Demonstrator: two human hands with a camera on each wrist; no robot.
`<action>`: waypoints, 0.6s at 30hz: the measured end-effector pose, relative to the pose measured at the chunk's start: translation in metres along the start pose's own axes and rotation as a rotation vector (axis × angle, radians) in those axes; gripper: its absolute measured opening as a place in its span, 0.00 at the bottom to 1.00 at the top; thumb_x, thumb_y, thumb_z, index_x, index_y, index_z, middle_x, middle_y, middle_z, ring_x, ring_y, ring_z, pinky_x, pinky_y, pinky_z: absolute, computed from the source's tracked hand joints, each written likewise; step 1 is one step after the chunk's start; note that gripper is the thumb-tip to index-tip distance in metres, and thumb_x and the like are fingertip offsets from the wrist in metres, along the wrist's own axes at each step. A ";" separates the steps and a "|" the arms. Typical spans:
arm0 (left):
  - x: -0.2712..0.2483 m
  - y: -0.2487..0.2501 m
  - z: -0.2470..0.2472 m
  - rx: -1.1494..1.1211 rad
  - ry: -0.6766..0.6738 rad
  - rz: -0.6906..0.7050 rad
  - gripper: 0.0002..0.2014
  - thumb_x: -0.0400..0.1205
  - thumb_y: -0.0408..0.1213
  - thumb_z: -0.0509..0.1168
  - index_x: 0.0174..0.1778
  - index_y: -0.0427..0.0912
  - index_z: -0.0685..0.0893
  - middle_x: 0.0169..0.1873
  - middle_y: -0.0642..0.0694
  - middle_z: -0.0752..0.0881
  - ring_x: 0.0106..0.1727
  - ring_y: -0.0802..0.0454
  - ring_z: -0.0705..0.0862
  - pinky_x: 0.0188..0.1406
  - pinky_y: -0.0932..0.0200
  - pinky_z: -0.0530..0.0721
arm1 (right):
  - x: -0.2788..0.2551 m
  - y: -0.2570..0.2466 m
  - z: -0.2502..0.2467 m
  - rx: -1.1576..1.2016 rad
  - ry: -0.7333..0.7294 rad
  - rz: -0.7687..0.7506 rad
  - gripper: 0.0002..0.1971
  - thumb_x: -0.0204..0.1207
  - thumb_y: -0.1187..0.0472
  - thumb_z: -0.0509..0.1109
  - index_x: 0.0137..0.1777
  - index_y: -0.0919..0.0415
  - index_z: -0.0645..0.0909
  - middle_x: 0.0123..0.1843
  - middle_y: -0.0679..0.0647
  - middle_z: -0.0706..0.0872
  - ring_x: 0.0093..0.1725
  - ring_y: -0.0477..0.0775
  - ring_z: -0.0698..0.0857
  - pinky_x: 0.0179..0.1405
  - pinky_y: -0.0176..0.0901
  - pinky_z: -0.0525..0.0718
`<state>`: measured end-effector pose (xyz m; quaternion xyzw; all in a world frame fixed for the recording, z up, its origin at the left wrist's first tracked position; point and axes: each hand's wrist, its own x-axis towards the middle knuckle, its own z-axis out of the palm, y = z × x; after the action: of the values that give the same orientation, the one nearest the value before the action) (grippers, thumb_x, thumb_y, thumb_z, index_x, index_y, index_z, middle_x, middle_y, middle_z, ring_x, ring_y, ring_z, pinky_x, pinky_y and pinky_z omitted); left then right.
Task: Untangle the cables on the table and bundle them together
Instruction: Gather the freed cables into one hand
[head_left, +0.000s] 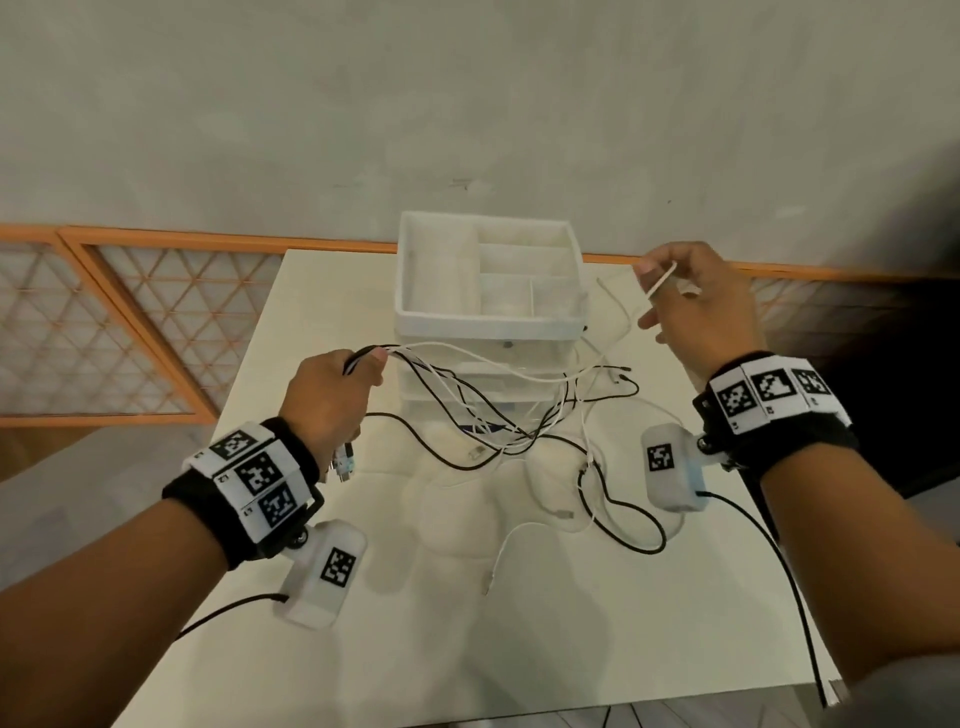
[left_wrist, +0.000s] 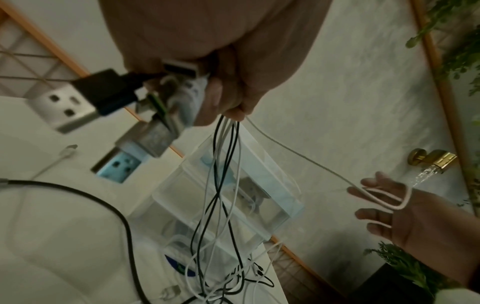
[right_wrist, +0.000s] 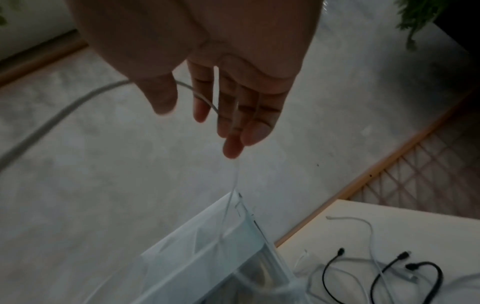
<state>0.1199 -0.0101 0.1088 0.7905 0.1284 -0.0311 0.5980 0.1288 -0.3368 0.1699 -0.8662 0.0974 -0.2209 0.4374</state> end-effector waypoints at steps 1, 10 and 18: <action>0.000 0.001 0.000 0.006 -0.010 0.002 0.18 0.86 0.48 0.64 0.38 0.37 0.81 0.21 0.47 0.66 0.17 0.53 0.62 0.21 0.62 0.65 | 0.007 0.005 0.002 -0.020 -0.018 0.045 0.15 0.78 0.40 0.69 0.55 0.48 0.80 0.58 0.47 0.87 0.34 0.52 0.91 0.36 0.47 0.88; -0.001 0.012 -0.007 -0.007 -0.073 0.003 0.16 0.87 0.44 0.64 0.39 0.36 0.81 0.23 0.46 0.68 0.20 0.51 0.62 0.18 0.63 0.64 | 0.054 0.030 0.007 0.066 0.000 0.233 0.18 0.79 0.50 0.70 0.67 0.51 0.74 0.66 0.52 0.84 0.34 0.52 0.90 0.28 0.44 0.85; -0.007 0.032 0.006 0.056 -0.205 0.211 0.13 0.87 0.43 0.64 0.39 0.42 0.85 0.17 0.57 0.69 0.18 0.57 0.65 0.21 0.61 0.67 | 0.011 0.037 0.021 -0.344 -0.453 0.142 0.36 0.72 0.63 0.75 0.77 0.39 0.69 0.57 0.52 0.86 0.45 0.49 0.85 0.49 0.46 0.85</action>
<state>0.1218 -0.0252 0.1388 0.8087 -0.0180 -0.0521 0.5857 0.1495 -0.3479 0.1332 -0.9459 0.0937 0.0291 0.3093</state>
